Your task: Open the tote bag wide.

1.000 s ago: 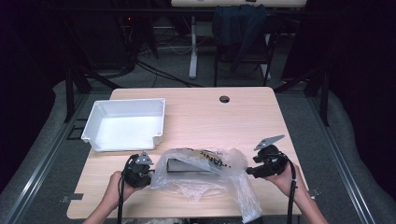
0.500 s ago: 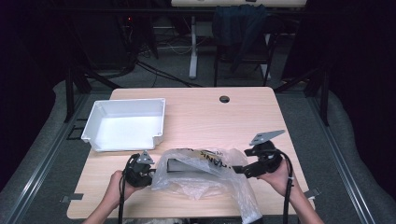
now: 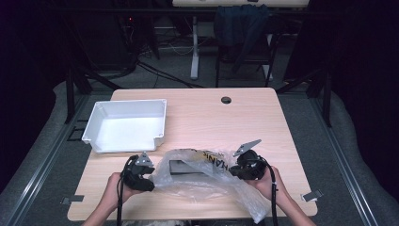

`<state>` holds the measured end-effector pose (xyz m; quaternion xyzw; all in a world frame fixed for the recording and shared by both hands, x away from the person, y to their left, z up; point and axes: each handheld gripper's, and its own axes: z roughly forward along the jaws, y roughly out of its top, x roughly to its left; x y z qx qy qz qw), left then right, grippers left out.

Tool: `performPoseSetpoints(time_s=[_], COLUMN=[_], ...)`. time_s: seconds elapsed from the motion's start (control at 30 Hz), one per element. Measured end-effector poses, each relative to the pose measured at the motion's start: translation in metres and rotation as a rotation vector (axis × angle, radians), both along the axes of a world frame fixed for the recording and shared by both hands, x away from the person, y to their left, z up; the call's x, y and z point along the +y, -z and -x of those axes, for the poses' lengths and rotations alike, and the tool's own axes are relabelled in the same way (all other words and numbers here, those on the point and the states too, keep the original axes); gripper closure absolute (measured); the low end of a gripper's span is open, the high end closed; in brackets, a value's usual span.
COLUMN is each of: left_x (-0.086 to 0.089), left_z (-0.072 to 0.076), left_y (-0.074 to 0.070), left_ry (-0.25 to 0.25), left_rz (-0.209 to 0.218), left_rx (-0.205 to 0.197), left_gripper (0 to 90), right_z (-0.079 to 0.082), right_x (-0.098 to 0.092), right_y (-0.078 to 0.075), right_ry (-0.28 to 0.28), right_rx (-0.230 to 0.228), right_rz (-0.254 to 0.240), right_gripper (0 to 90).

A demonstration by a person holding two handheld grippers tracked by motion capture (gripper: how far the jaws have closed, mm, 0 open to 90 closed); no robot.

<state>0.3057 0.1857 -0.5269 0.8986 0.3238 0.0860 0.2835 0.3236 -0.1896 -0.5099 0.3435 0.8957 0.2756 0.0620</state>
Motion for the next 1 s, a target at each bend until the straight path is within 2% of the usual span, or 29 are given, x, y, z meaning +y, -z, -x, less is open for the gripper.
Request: performPoseSetpoints(time_s=[0.1,0.2,0.3,0.33,0.4,0.43,0.53,0.67,0.73,0.83,1.0], left_x=[-0.002,-0.004,-0.006,-0.007,-0.009,-0.010,-0.013,-0.014,-0.013,-0.011,-0.010], left_z=[0.006,0.010,0.017,0.019,0.024,0.025,0.024,0.014,0.009,0.002,-0.006], left_y=[-0.007,-0.015,-0.022,-0.025,-0.029,-0.030,-0.028,-0.012,-0.004,0.003,0.012], left_ry=[-0.001,0.020,0.025,0.021,0.037,0.032,0.033,0.036,0.037,0.036,0.036], left_rz=[0.027,0.048,0.071,0.071,0.093,0.096,0.087,0.029,0.005,-0.006,0.005], left_rx=[-0.024,-0.037,-0.075,-0.103,-0.132,-0.162,-0.174,-0.122,-0.095,-0.064,-0.026], left_gripper=[34.9,31.9,34.1,35.4,41.2,46.2,62.5,75.5,77.5,78.9,79.2], right_z=[-0.001,-0.001,-0.001,-0.001,-0.002,-0.002,-0.003,-0.005,-0.006,-0.009,-0.013], right_x=[0.000,0.000,0.000,0.000,-0.001,-0.001,0.000,0.000,0.001,0.002,0.003], right_y=[0.000,0.001,0.001,0.002,0.002,0.002,0.003,0.005,0.006,0.010,0.015], right_ry=[0.001,0.002,0.011,0.016,0.013,0.016,0.019,0.024,0.032,0.036,0.040], right_rx=[0.002,0.001,-0.003,-0.006,-0.003,-0.005,-0.012,-0.027,-0.027,-0.029,-0.030], right_rz=[0.000,0.005,0.003,0.011,0.016,0.019,0.022,0.030,0.034,0.053,0.082], right_gripper=[88.7,89.3,89.4,89.4,89.4,89.4,89.4,89.6,89.7,89.8,89.9])
